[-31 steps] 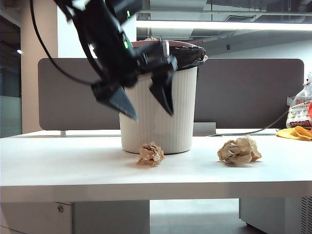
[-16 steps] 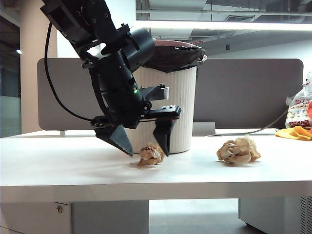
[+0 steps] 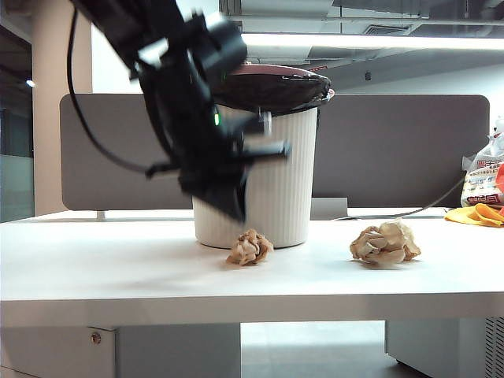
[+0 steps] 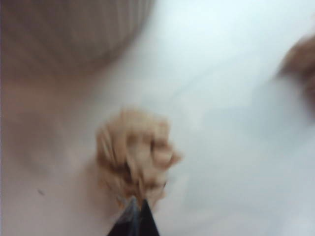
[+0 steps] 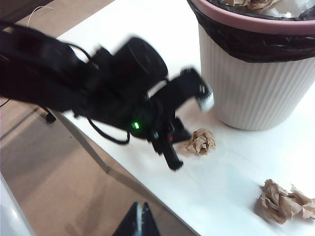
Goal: Pick up all the trash on the table and put it in the trash can.
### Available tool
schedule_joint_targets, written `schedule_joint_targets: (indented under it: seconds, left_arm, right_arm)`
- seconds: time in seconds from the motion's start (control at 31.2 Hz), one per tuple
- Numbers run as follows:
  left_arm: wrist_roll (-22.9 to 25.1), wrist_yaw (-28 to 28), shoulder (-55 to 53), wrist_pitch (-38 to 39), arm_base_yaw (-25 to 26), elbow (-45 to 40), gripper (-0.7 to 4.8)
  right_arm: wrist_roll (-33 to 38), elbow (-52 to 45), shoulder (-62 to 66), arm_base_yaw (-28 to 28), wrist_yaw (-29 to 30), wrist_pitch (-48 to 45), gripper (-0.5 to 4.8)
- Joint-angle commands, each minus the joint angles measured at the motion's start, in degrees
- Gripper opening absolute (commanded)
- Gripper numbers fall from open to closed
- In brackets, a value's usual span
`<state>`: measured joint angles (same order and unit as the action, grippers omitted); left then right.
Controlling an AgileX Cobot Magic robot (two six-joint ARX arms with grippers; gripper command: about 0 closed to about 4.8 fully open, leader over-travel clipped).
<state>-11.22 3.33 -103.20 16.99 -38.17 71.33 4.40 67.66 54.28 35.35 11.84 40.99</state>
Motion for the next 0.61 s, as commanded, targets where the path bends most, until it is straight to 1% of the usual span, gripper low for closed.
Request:
schedule_joint_targets:
  seconds: [0.03, 0.13, 0.19, 0.22, 0.26, 0.32, 0.35, 0.45, 0.61]
  left_arm:
    - [0.28, -2.91, 5.84, -1.44, -0.07, 1.68, -0.06]
    - [0.50, -4.61, 10.75, -1.44, -0.11, 3.23, -0.06]
    - [0.72, -4.68, 13.40, -1.64, -0.11, 3.72, -0.04]
    - [0.72, -4.66, 14.16, -1.49, -0.11, 3.74, 0.11]
    - [0.72, -4.66, 14.58, -1.11, -0.11, 3.74, 0.68]
    - [0.72, -4.66, 14.60, 1.03, -0.02, 3.74, 3.52]
    - [0.70, -4.59, 14.34, 2.34, 0.07, 3.74, 4.79]
    - [0.68, -3.43, 12.50, 5.01, -0.17, 3.72, 4.79]
    - [0.04, -3.30, 8.00, 4.20, -0.39, 3.72, 4.79]
  right_arm:
    - [-0.39, 0.31, -0.37, -0.04, -0.07, -1.60, -0.08]
    - [-0.37, 0.35, -0.59, -0.09, -0.17, -2.47, -0.08]
    - [-0.37, 0.35, -0.70, -0.09, -0.15, -2.93, -0.08]
    - [-0.37, 0.35, -0.70, -0.09, -0.15, -3.02, -0.08]
    - [-0.37, 0.35, -0.68, -0.07, -0.13, -3.13, -0.08]
    - [-0.37, 0.35, -0.68, -0.07, -0.15, -3.58, -0.08]
    - [-0.37, 0.35, -0.68, -0.07, -0.13, -3.85, -0.08]
    - [-0.37, 0.35, -0.68, -0.07, -0.13, -4.50, -0.08]
    - [-0.35, 0.35, -0.66, -0.07, -0.13, -5.49, -0.08]
